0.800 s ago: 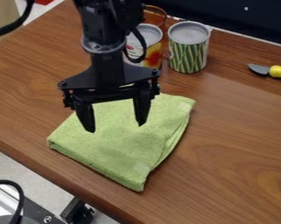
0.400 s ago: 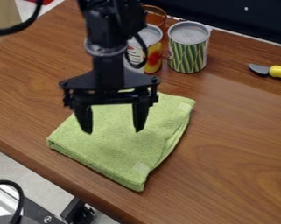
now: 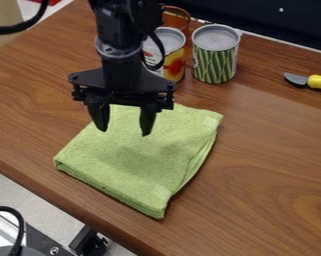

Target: Move the green cloth from the left upper table to the meddle of the table

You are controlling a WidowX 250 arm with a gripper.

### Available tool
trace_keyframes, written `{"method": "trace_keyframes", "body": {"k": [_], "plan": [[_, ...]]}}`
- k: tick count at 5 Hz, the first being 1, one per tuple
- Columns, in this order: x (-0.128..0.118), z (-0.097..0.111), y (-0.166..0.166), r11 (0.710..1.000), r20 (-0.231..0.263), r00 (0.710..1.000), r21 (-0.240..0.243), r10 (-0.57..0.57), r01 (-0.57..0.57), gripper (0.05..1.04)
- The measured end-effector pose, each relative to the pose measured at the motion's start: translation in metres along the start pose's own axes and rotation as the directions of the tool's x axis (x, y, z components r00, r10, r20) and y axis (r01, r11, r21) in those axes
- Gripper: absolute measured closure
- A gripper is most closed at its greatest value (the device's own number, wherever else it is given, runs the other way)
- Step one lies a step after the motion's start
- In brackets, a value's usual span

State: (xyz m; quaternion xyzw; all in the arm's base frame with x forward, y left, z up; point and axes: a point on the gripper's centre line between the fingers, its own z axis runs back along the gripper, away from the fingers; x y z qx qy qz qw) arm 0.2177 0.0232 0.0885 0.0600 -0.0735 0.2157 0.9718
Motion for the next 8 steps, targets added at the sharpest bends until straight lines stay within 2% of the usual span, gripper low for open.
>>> {"method": "trace_keyframes", "body": {"k": [1,2,3,4,5,6,8], "plan": [[0.003,-0.010,-0.001,0.994,0.031,0.994,-0.018,-0.107,0.107,0.720],[0.003,-0.023,-0.007,0.993,0.002,0.994,-0.033,-0.111,0.111,0.933],[0.003,-0.029,-0.011,0.985,0.011,0.989,-0.090,-0.146,0.147,1.029],[0.001,-0.037,-0.013,0.983,-0.007,0.986,-0.071,-0.168,0.167,1.031],[-0.003,-0.041,-0.018,0.983,0.020,0.985,-0.068,-0.171,0.172,1.031],[-0.006,-0.041,-0.026,0.981,0.022,0.983,-0.070,-0.181,0.182,1.031],[-0.011,-0.034,-0.055,0.981,0.001,0.986,-0.104,-0.165,0.165,1.031]]}}
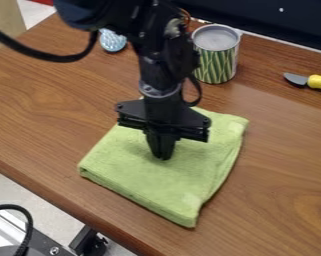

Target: Move the green cloth from the left upper table to the meddle of the table

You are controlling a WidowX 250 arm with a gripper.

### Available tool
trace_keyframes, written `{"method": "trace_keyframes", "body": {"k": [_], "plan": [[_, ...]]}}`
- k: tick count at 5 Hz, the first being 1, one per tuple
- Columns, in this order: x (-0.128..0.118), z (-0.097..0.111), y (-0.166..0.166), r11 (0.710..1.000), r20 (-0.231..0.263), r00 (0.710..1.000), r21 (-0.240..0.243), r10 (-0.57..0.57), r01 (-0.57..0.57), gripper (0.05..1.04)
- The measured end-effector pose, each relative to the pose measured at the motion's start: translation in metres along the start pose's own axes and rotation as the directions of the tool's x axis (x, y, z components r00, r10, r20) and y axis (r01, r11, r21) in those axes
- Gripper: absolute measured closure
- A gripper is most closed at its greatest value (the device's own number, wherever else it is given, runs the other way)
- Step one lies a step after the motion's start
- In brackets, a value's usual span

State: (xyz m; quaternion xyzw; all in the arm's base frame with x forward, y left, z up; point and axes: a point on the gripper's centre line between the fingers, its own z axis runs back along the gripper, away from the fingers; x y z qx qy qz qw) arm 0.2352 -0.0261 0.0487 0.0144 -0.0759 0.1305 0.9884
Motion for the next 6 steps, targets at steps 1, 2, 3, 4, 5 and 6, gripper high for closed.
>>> {"method": "trace_keyframes", "body": {"k": [1,2,3,4,5,6], "plan": [[-0.003,-0.001,-0.019,1.000,-0.004,1.000,-0.007,0.003,-0.003,1.031],[0.003,-0.003,-0.040,1.000,-0.016,1.000,0.001,0.020,-0.020,1.031],[0.006,-0.004,-0.057,0.999,-0.010,0.999,0.003,0.032,-0.032,1.031],[0.009,-0.004,-0.073,0.999,-0.023,0.999,0.002,0.035,-0.035,1.031],[0.012,-0.005,-0.084,0.999,-0.025,0.999,0.001,0.040,-0.040,1.031],[0.016,-0.006,-0.092,0.999,-0.012,0.999,-0.001,0.050,-0.050,1.031]]}}
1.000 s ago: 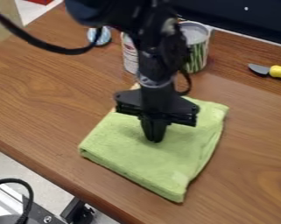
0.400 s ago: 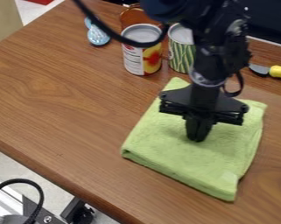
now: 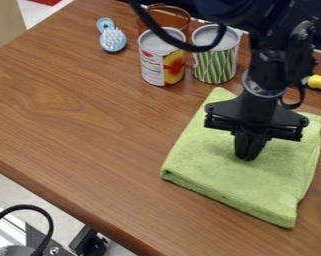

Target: Move the green cloth from the left upper table to the meddle of the table

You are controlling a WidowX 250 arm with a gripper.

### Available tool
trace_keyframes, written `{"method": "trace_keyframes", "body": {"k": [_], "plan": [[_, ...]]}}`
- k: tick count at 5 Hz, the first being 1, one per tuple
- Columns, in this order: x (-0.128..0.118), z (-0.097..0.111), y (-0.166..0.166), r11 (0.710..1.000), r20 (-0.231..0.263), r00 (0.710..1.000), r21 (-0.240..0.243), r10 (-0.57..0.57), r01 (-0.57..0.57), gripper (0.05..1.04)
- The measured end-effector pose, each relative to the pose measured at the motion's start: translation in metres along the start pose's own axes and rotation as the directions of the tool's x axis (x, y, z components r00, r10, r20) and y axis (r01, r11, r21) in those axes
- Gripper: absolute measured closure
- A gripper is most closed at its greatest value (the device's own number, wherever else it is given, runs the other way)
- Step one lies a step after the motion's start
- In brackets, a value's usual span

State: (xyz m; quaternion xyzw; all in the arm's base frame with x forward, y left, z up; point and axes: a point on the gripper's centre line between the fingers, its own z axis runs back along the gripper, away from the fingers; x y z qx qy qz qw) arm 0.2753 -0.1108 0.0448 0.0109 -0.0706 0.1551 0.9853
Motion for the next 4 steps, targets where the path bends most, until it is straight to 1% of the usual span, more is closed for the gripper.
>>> {"method": "trace_keyframes", "body": {"k": [1,2,3,4], "plan": [[0.0024,-0.0005,-0.0045,1.000,0.004,1.000,-0.003,-0.007,0.007,1.031],[0.0022,-0.0002,-0.0051,1.000,0.013,1.000,0.003,-0.011,0.011,1.010],[0.0015,0.0006,-0.0015,1.000,0.007,1.000,0.023,-0.008,0.008,0.868],[0.0024,0.0017,0.0040,1.000,-0.025,1.000,0.031,0.005,-0.004,0.646]]}}
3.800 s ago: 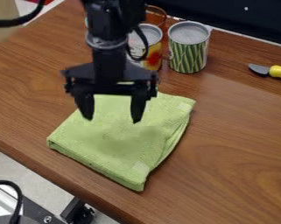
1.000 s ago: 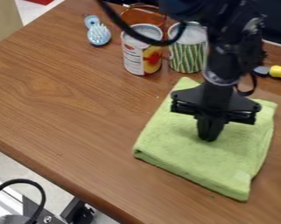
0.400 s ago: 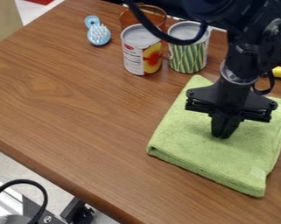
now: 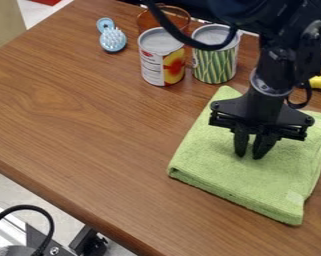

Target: Move the green cloth from the left upper table to the meddle of the table

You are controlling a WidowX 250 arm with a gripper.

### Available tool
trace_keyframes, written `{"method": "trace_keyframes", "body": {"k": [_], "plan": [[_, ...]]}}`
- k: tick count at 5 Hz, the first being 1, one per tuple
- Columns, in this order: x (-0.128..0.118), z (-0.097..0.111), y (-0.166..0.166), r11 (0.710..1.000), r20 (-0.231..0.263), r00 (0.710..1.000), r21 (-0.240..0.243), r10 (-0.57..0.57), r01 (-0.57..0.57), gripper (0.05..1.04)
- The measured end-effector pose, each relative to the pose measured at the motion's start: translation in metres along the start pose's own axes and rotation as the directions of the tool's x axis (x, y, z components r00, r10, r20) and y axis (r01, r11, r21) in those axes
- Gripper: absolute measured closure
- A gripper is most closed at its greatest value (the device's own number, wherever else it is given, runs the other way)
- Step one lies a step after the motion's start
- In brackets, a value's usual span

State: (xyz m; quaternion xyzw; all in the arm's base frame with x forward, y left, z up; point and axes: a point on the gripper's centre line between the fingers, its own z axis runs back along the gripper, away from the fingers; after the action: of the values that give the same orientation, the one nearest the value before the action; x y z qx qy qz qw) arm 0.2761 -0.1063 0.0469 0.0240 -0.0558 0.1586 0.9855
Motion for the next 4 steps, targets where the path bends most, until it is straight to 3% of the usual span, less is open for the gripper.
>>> {"method": "trace_keyframes", "body": {"k": [1,2,4], "plan": [[0.005,0.006,-0.002,1.000,0.014,1.000,0.009,0.019,-0.019,0.362],[0.010,0.024,-0.006,0.999,0.021,0.999,-0.018,0.047,-0.047,0.116],[0.013,0.053,0.001,0.996,0.012,0.997,-0.046,0.081,-0.081,0.084]]}}
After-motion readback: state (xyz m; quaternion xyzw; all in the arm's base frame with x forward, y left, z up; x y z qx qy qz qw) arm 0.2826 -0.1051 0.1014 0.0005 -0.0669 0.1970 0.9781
